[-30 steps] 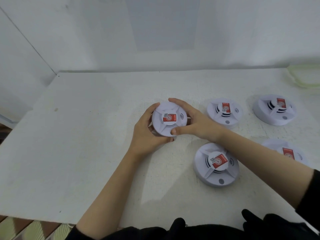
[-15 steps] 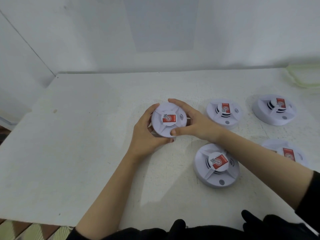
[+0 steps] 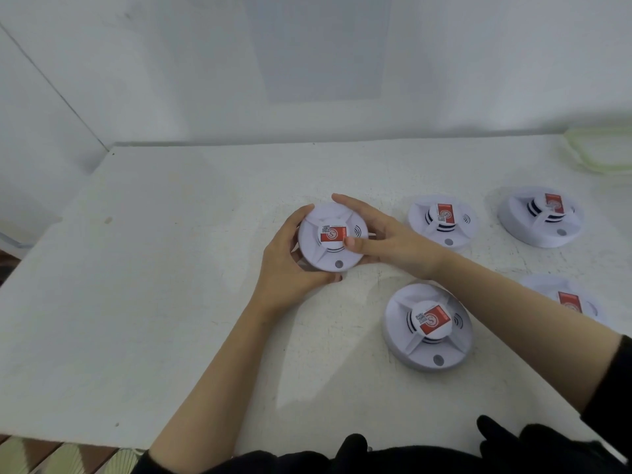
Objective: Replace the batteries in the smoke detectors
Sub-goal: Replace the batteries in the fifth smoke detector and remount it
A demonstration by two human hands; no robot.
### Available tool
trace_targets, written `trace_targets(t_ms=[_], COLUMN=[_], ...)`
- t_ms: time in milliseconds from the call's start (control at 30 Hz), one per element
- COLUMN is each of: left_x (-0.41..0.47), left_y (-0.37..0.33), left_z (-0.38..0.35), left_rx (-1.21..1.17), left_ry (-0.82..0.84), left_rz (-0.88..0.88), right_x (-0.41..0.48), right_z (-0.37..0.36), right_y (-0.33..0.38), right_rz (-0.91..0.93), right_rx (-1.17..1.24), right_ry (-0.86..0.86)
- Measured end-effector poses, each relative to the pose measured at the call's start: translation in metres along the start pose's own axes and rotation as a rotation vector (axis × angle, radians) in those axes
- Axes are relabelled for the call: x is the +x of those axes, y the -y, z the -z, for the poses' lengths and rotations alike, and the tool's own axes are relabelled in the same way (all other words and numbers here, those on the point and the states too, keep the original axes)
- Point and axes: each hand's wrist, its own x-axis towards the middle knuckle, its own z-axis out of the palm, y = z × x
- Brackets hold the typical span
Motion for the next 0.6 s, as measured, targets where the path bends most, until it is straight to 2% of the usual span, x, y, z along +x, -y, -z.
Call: trace_targets(t_ms=[600], left_x=[0.0009], left_y=[0.0015], left_z=[-0.0002], left_rx=[-0.026], left_ry=[0.019], left_rz=[0.007], right_x=[-0.0006], right_z=[-0.0003], right_y=[-0.0002], right_rz=[0.005], right_rx=[0.007], right_ry=[-0.001])
